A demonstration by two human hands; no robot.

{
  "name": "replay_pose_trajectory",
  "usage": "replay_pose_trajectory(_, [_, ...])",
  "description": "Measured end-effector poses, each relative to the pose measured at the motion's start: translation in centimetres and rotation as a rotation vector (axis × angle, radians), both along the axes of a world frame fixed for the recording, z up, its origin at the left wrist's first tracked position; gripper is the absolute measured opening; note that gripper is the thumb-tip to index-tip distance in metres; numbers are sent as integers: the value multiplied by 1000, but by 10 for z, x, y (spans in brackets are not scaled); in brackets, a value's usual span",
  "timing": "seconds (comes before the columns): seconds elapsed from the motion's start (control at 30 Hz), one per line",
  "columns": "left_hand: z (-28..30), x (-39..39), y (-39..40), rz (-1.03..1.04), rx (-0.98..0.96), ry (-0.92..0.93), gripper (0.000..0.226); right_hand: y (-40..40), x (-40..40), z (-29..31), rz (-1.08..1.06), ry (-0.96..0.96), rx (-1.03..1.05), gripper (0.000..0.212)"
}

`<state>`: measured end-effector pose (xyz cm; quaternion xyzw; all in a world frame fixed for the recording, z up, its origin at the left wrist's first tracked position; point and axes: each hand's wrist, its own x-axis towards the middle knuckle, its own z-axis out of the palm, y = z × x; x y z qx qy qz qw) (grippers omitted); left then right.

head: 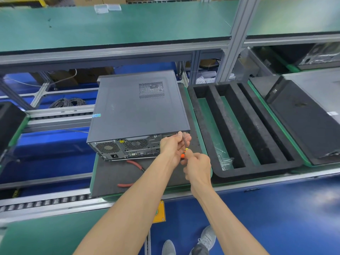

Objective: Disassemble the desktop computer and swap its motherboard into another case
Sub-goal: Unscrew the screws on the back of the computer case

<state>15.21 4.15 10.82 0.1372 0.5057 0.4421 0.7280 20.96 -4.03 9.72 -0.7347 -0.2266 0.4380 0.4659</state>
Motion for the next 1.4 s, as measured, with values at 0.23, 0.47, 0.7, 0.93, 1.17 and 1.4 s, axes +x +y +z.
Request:
replay_pose_trajectory(0.23, [0, 3, 0, 6, -2, 14, 11, 2, 2, 6, 14, 124, -27, 29])
replay_pose_trajectory(0.47, [-1, 4, -2, 40, -24, -37, 8, -5, 4, 12, 40, 6, 7, 32])
replay_pose_trajectory(0.7, [4, 10, -3, 116, -58, -79, 12, -9, 4, 11, 0, -41, 35, 32])
replay_pose_trajectory(0.93, [7, 13, -6, 137, -81, -154, 16, -4, 5, 11, 42, -78, 40, 39])
replay_pose_trajectory(1.17, [6, 5, -7, 46, -65, -152, 17, -1, 0, 6, 86, -185, 20, 28])
replay_pose_trajectory(1.4, [10, -1, -6, -27, -65, -69, 22, 2, -6, 5, -23, -56, 38, 31])
